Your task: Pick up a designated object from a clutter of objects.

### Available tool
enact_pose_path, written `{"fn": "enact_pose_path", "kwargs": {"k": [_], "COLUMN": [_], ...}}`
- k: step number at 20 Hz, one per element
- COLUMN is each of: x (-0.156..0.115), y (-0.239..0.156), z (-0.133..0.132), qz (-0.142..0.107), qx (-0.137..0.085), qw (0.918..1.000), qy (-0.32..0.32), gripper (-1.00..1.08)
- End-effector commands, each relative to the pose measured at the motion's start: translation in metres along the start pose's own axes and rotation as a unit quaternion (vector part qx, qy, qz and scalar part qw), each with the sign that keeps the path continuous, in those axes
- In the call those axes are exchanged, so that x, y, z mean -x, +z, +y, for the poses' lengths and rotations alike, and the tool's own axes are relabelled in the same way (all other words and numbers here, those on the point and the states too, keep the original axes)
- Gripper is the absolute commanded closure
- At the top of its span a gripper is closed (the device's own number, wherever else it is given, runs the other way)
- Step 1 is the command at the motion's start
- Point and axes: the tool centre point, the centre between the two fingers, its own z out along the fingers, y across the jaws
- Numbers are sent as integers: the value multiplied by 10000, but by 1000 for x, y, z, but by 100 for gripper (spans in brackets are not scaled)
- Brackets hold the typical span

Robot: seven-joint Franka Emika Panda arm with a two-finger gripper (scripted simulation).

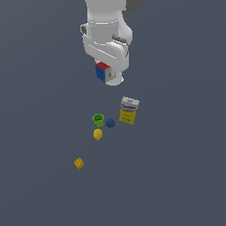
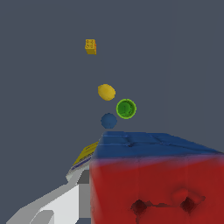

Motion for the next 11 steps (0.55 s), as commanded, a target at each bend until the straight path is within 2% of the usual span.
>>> {"fn": "enact_pose_path", "kwargs": {"k": [1, 11], "x": [-1, -4], "y": [-10, -20], "z": [9, 16], "qz": [4, 9], "qx": [-2, 2], "qw": [10000, 10000], "qy": [-3, -3], "gripper": [108, 108]}}
